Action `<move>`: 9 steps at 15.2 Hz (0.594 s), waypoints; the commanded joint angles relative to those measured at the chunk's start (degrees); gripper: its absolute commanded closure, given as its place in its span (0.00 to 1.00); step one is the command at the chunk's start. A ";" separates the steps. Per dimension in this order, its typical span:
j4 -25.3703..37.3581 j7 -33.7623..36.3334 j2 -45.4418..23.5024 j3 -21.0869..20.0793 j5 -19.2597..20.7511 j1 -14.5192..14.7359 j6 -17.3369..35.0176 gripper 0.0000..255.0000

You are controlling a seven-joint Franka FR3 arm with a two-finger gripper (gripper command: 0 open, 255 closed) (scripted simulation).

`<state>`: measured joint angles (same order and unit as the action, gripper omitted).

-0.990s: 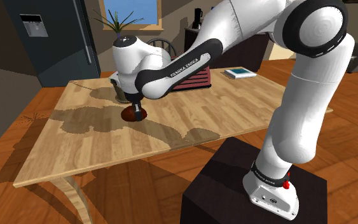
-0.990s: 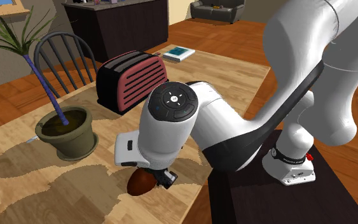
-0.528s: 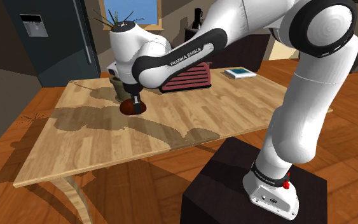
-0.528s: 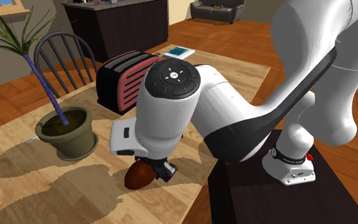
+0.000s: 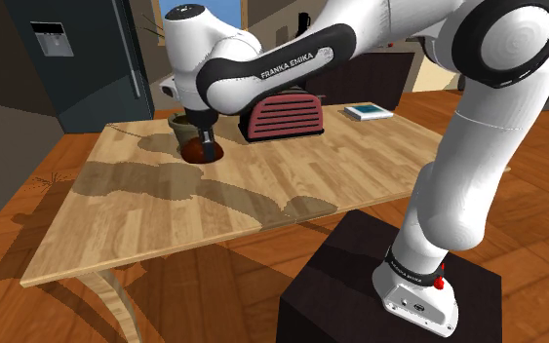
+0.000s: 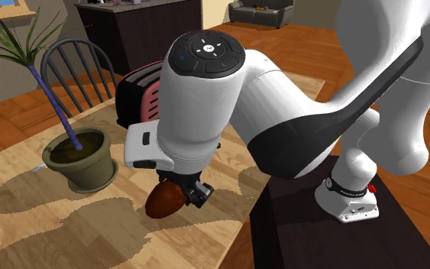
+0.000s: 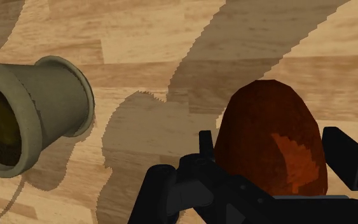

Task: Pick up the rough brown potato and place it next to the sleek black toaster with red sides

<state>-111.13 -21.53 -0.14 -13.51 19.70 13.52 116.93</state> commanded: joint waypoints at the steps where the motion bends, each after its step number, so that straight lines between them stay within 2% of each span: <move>1: 1.20 -0.58 0.28 0.00 -0.32 0.00 -1.39 1.00; 9: 6.46 -2.48 0.95 -0.12 -1.27 0.12 -7.05 1.00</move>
<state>-105.31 -23.65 0.67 -13.67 18.56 13.68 110.61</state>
